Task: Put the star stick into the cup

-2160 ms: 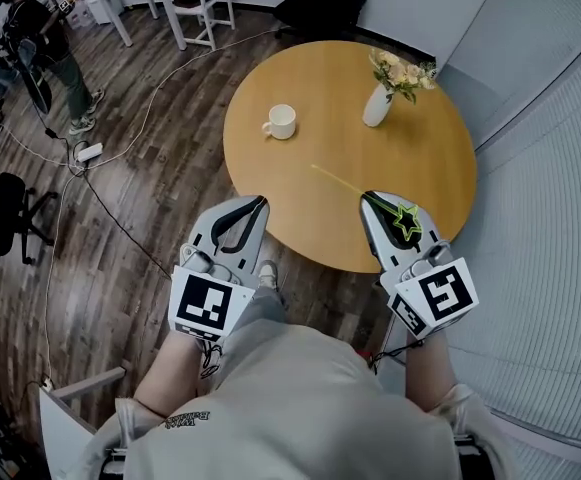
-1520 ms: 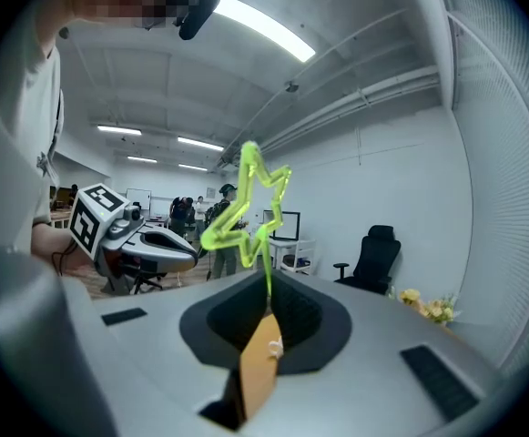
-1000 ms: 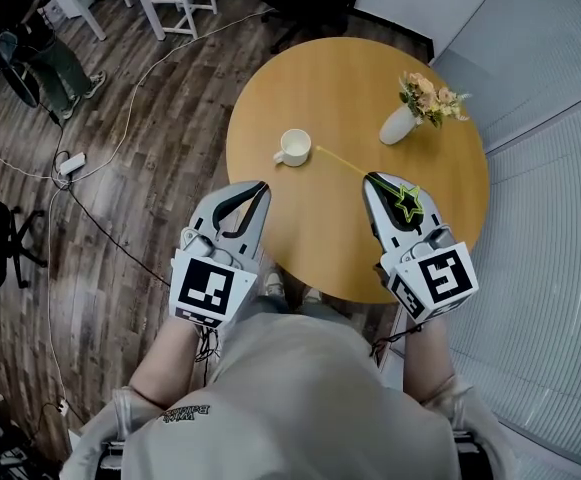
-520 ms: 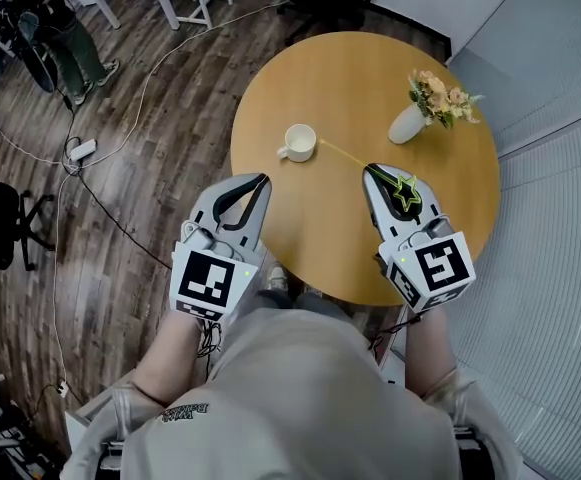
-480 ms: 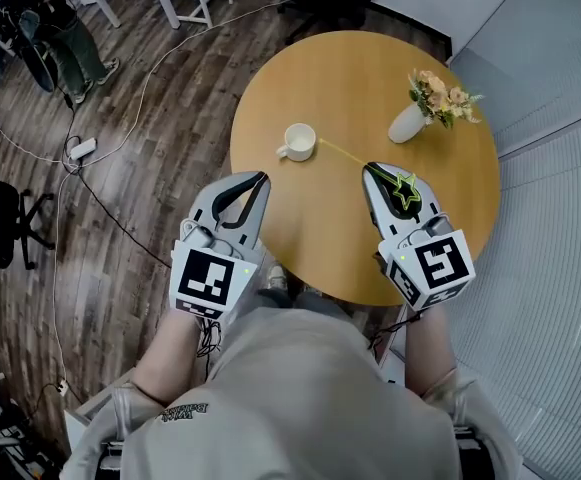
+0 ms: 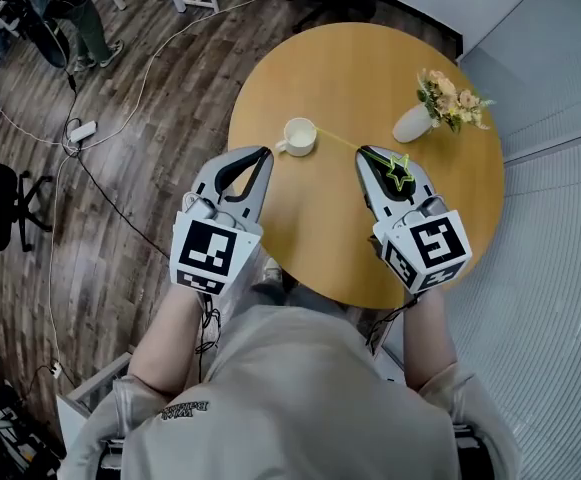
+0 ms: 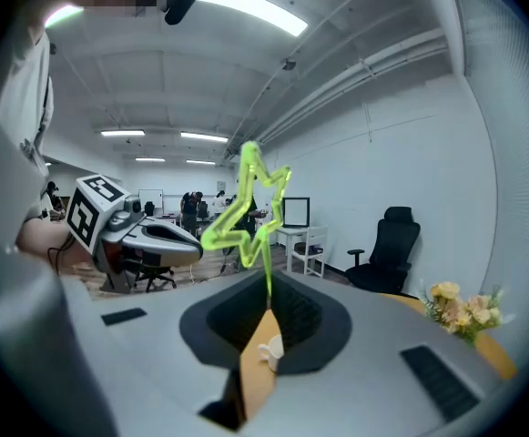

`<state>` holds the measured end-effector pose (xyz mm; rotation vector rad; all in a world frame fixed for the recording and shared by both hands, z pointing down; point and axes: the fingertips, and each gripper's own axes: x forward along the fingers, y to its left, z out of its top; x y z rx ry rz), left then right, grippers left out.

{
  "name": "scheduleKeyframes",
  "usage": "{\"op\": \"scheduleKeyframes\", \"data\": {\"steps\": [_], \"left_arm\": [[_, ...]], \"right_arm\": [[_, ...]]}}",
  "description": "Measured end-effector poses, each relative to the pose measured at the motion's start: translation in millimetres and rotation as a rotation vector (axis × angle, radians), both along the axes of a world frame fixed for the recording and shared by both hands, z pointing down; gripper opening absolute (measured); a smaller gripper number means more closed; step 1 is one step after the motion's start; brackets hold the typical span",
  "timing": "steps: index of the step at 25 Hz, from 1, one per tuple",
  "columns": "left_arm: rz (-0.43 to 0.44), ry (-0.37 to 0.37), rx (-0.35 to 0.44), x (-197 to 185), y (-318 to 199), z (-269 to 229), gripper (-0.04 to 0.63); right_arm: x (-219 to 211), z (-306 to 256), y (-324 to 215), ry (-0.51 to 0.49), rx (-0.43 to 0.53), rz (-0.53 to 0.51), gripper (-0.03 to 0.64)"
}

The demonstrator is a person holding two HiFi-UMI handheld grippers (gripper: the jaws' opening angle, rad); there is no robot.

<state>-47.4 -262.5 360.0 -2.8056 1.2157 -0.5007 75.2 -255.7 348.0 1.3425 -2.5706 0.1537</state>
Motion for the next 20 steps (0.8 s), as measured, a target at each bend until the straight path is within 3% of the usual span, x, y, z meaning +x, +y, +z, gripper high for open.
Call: {"op": "scheduleKeyframes", "data": {"steps": [9, 20], "left_arm": [[-0.022, -0.033, -0.087, -4.3, -33.5, 48.2, 0.023], [-0.018, -0.083, -0.194, -1.1, -60.7, 111.5, 0.023]], "right_arm": [[-15.2, 30.6, -39.0, 0.013, -0.059, -0.037, 0.035], [-13.7, 130.3, -78.4, 0.066, -0.241, -0.022, 0.035]]}}
